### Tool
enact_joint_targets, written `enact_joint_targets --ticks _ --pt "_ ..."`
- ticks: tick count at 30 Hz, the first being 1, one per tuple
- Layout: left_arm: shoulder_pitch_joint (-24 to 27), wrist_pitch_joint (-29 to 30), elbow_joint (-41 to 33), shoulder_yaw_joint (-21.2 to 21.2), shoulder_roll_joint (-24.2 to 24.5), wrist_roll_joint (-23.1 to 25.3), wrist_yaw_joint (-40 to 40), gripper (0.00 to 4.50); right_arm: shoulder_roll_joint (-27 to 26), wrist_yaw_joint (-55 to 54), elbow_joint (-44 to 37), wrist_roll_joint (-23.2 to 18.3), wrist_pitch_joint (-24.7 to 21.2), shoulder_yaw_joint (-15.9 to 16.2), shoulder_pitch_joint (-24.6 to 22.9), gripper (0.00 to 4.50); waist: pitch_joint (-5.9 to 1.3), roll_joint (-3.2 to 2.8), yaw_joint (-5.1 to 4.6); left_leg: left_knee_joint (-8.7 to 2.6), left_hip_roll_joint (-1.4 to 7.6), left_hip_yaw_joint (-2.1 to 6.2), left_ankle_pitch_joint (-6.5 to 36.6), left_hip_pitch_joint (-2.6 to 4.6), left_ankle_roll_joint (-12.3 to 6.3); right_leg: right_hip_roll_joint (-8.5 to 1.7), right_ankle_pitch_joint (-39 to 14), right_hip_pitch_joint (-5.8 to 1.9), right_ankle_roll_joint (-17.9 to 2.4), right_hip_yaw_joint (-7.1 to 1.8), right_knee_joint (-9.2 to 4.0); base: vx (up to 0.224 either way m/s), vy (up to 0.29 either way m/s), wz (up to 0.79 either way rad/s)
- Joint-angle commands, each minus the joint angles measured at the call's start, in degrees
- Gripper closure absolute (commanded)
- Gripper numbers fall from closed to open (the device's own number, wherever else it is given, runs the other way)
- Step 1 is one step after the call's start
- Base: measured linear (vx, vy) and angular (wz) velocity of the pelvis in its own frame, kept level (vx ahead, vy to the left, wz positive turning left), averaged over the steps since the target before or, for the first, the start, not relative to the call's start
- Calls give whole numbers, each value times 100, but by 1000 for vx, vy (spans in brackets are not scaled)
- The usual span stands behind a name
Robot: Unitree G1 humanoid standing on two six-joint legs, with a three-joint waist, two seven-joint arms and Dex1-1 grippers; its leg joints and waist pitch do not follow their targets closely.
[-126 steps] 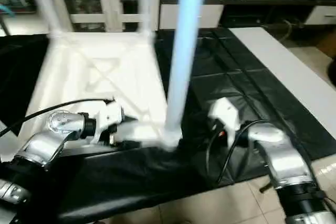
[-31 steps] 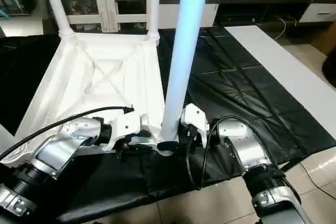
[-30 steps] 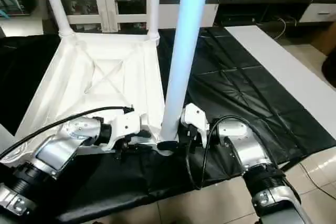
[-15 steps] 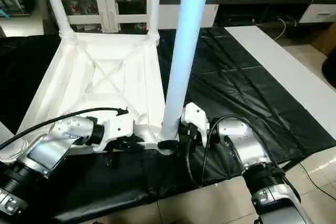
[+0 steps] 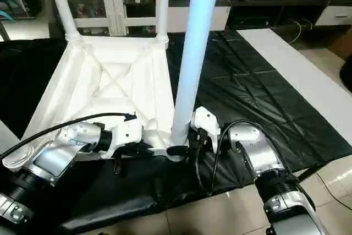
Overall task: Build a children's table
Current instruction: Rotate leg to tighten
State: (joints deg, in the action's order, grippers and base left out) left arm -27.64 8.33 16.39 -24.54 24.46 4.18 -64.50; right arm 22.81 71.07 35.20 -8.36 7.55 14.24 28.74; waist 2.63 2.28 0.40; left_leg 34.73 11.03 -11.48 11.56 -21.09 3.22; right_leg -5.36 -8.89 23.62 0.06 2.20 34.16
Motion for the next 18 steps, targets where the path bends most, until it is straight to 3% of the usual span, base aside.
enact_joint_targets --ticks 1,14,18 --pt "75 -74 89 -135 -59 -105 -148 443 180 -184 108 385 302 17 143 187 -335 -3 -11 -476 225 116 1709 63 -146 -229 -1971 -192 -1212 -160 -409 0 0 0" --pt "-9 -200 299 -175 -64 -53 -297 450 101 14 593 392 407 108 411 187 -327 2 -22 -478 224 116 1819 68 -148 -232 -2134 -175 -1202 -159 -427 0 0 0" --pt "-21 -173 337 -159 -85 -52 -266 450 -13 -3 635 220 315 26 415 187 -319 16 -30 -482 227 119 1868 63 -146 -238 -2204 -171 -1203 -159 -434 0 0 0"
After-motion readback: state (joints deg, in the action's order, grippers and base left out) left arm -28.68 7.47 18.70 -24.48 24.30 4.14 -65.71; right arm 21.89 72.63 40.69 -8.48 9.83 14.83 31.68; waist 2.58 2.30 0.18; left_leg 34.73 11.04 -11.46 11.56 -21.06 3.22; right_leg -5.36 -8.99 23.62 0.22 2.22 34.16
